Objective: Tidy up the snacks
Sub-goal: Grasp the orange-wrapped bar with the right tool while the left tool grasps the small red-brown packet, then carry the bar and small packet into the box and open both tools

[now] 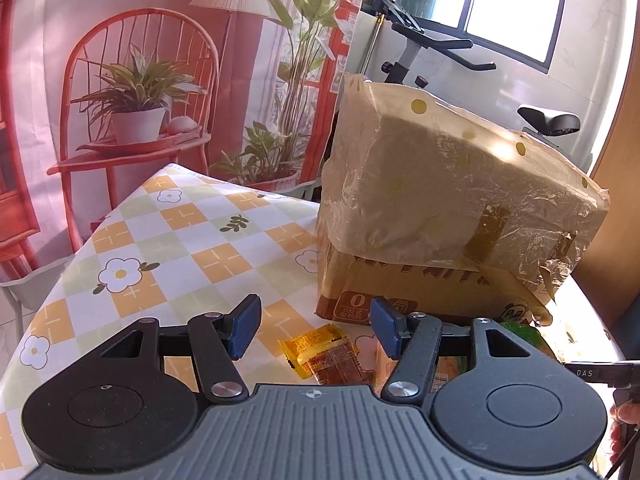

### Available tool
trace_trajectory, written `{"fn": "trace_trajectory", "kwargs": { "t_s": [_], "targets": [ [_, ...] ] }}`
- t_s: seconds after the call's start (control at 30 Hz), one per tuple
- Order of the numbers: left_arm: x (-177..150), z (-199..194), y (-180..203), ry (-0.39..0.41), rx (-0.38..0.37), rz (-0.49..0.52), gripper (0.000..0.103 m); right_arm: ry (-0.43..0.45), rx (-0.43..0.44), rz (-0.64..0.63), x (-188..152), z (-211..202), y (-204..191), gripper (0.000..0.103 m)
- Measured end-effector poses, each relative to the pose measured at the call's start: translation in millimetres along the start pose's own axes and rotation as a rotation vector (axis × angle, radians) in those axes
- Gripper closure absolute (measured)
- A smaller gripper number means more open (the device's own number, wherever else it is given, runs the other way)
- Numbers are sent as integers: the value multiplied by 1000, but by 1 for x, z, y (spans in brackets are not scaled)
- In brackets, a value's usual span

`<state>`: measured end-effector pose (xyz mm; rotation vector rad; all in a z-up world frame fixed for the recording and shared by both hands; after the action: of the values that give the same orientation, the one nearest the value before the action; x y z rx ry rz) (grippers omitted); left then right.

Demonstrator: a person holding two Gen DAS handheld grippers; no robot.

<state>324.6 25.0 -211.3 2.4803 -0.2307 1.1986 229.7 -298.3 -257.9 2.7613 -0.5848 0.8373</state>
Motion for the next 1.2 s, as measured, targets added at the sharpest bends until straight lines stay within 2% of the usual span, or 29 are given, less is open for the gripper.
{"fn": "trace_trajectory", "kwargs": {
  "t_s": [0.13, 0.3, 0.43, 0.7, 0.87, 0.97, 1.03, 1.2],
  "targets": [
    [-16, 15, -15, -52, 2, -43, 41, 15, -11, -57, -6, 6, -6, 61],
    [-35, 33, -25, -108, -1, -86, 48, 13, 16, -87, -14, 3, -15, 63],
    [-44, 55, -24, -128, -7, -99, 48, 25, 67, -130, -24, -5, -25, 63],
    [-56, 88, -3, -161, 64, -36, 47, 35, 109, -148, -32, -7, -39, 63],
    [-59, 92, -1, -136, 131, -11, 45, 49, 111, -157, -33, -4, -39, 63],
    [-60, 89, 0, -138, 148, 20, 57, 52, 117, -153, -33, -4, -39, 63],
    [-62, 82, -3, -138, 129, 20, 63, 55, 122, -147, -35, -5, -38, 63],
    [-67, 58, -19, -133, 84, -41, 64, 55, 132, -140, -36, -7, -35, 64]
  ]
}}
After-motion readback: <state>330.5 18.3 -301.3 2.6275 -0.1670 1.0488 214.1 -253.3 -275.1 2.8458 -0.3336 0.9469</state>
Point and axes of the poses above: each gripper's, at about its wrist camera, not at the fingertips, and z roughly the way its jaws point, y to its right, x to its top, the point moved 7 cm from there along z, roughly the way its jaws point, and after that the axes turned 8 degrees about -x, right-handed, at the moved point
